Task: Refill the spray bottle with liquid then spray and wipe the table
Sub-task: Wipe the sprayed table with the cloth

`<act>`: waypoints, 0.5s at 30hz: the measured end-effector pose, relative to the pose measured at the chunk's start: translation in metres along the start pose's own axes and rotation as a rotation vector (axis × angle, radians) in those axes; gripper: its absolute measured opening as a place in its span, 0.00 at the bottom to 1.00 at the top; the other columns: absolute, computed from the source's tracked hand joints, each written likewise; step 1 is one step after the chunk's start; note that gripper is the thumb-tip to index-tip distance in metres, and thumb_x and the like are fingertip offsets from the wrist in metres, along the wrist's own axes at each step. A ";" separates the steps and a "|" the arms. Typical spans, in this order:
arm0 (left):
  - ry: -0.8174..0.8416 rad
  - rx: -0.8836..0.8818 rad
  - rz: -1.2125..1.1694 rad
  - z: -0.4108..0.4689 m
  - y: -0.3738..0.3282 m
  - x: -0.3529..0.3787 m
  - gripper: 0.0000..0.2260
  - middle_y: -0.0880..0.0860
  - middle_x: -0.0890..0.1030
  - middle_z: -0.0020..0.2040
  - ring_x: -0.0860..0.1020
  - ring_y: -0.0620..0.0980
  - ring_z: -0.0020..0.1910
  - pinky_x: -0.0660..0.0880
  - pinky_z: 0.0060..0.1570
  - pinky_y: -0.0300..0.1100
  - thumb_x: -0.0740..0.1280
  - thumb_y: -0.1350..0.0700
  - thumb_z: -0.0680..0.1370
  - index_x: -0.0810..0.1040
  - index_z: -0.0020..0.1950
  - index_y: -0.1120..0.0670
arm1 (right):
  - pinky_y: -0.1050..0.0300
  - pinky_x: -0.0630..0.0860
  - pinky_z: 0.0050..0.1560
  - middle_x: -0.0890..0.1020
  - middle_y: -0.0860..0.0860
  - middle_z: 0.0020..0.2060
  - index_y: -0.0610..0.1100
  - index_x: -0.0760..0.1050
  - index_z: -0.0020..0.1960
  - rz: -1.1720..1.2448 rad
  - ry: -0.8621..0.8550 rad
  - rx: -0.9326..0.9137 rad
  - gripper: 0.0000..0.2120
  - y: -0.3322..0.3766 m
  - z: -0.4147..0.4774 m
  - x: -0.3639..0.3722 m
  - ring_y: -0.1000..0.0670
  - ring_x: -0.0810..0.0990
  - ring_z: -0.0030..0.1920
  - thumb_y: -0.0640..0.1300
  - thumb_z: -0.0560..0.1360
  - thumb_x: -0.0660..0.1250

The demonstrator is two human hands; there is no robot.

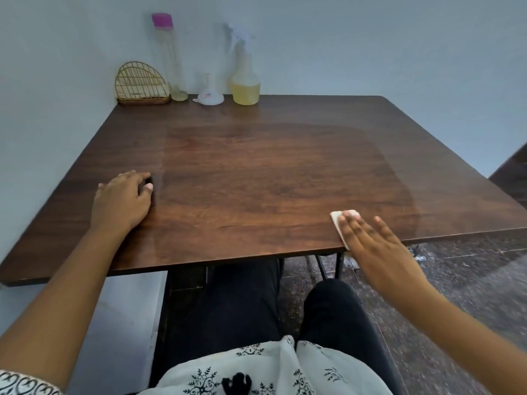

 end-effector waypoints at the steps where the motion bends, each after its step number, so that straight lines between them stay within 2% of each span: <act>1: 0.001 -0.002 0.006 -0.001 -0.002 0.000 0.16 0.59 0.73 0.69 0.69 0.60 0.69 0.56 0.70 0.63 0.59 0.55 0.81 0.74 0.67 0.57 | 0.50 0.48 0.72 0.75 0.38 0.64 0.33 0.67 0.69 -0.047 -0.014 0.012 0.28 -0.011 -0.004 -0.001 0.42 0.77 0.63 0.34 0.69 0.53; 2: 0.005 -0.001 -0.006 -0.003 -0.005 0.000 0.16 0.59 0.72 0.69 0.68 0.60 0.70 0.55 0.70 0.63 0.59 0.54 0.81 0.74 0.67 0.57 | 0.49 0.52 0.72 0.75 0.37 0.64 0.32 0.66 0.69 -0.080 -0.002 0.019 0.26 -0.019 -0.007 -0.004 0.41 0.77 0.62 0.34 0.70 0.58; 3: 0.005 0.012 -0.022 -0.005 -0.010 0.001 0.16 0.59 0.72 0.70 0.68 0.60 0.70 0.54 0.70 0.64 0.59 0.54 0.81 0.74 0.67 0.57 | 0.49 0.57 0.72 0.73 0.36 0.65 0.31 0.63 0.70 -0.092 0.063 0.027 0.29 -0.024 -0.009 -0.009 0.41 0.76 0.64 0.34 0.71 0.65; 4: 0.000 0.037 -0.029 -0.008 -0.017 0.002 0.16 0.59 0.72 0.70 0.68 0.59 0.70 0.54 0.70 0.64 0.59 0.54 0.81 0.74 0.67 0.56 | 0.49 0.61 0.71 0.69 0.36 0.69 0.31 0.57 0.72 -0.112 0.151 0.018 0.32 -0.027 -0.012 -0.016 0.42 0.73 0.67 0.35 0.72 0.66; 6: 0.002 0.106 -0.031 -0.014 -0.037 0.005 0.16 0.58 0.71 0.71 0.67 0.58 0.71 0.55 0.70 0.63 0.60 0.54 0.80 0.74 0.68 0.55 | 0.52 0.67 0.68 0.60 0.39 0.74 0.33 0.45 0.75 -0.091 0.308 -0.022 0.29 -0.022 -0.016 -0.042 0.45 0.67 0.72 0.35 0.79 0.54; 7: 0.016 0.144 -0.043 -0.019 -0.050 0.007 0.16 0.57 0.71 0.71 0.66 0.56 0.72 0.54 0.70 0.63 0.60 0.54 0.80 0.74 0.68 0.54 | 0.55 0.75 0.58 0.63 0.41 0.74 0.35 0.45 0.76 -0.056 0.332 -0.035 0.27 -0.019 -0.018 -0.052 0.45 0.72 0.68 0.33 0.79 0.51; 8: 0.038 0.181 -0.064 -0.023 -0.065 0.008 0.16 0.56 0.71 0.72 0.66 0.55 0.73 0.54 0.71 0.62 0.61 0.53 0.80 0.74 0.68 0.53 | 0.57 0.77 0.46 0.70 0.43 0.70 0.37 0.49 0.76 -0.035 0.352 -0.054 0.27 -0.017 -0.019 -0.058 0.46 0.78 0.61 0.32 0.79 0.51; 9: 0.061 0.219 -0.091 -0.028 -0.081 0.008 0.17 0.55 0.71 0.72 0.65 0.54 0.73 0.53 0.71 0.61 0.61 0.53 0.80 0.73 0.68 0.52 | 0.58 0.77 0.40 0.77 0.47 0.63 0.40 0.54 0.75 0.008 0.360 -0.087 0.27 -0.013 -0.019 -0.064 0.49 0.81 0.53 0.31 0.78 0.53; 11: 0.123 0.296 -0.159 -0.038 -0.110 0.008 0.16 0.52 0.72 0.71 0.66 0.51 0.72 0.52 0.72 0.59 0.60 0.53 0.81 0.73 0.69 0.50 | 0.62 0.78 0.49 0.83 0.56 0.54 0.50 0.65 0.71 0.265 0.470 -0.153 0.22 -0.006 -0.015 -0.081 0.64 0.80 0.40 0.37 0.79 0.57; 12: 0.166 0.334 -0.193 -0.042 -0.124 0.006 0.16 0.50 0.72 0.71 0.67 0.50 0.72 0.52 0.72 0.58 0.60 0.52 0.81 0.73 0.69 0.48 | 0.68 0.75 0.51 0.83 0.62 0.49 0.52 0.70 0.68 0.424 0.541 -0.183 0.18 -0.005 -0.013 -0.088 0.68 0.76 0.32 0.41 0.81 0.58; 13: 0.218 0.378 -0.233 -0.044 -0.138 0.004 0.16 0.49 0.74 0.70 0.69 0.50 0.70 0.54 0.73 0.55 0.60 0.51 0.81 0.73 0.69 0.47 | 0.73 0.72 0.47 0.82 0.69 0.40 0.52 0.74 0.65 0.556 0.573 -0.208 0.15 -0.007 -0.008 -0.095 0.69 0.74 0.28 0.44 0.81 0.59; 14: 0.293 0.423 -0.295 -0.045 -0.151 0.001 0.15 0.46 0.75 0.68 0.71 0.48 0.69 0.58 0.73 0.53 0.59 0.49 0.81 0.73 0.68 0.45 | 0.73 0.70 0.40 0.80 0.71 0.32 0.50 0.78 0.60 0.662 0.576 -0.211 0.12 -0.011 -0.001 -0.102 0.68 0.73 0.27 0.46 0.80 0.60; 15: 0.396 0.459 -0.392 -0.047 -0.165 -0.004 0.15 0.43 0.76 0.66 0.72 0.45 0.67 0.63 0.71 0.49 0.59 0.47 0.81 0.73 0.67 0.43 | 0.69 0.71 0.35 0.80 0.65 0.30 0.48 0.80 0.52 0.737 0.545 -0.195 0.09 -0.015 0.007 -0.107 0.63 0.74 0.27 0.48 0.79 0.61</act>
Point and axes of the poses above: each hand's wrist, its own z-axis towards the middle knuckle, its own x-axis out of the palm, y = z × x, the point moved 1 cm from there along z, towards the middle knuckle
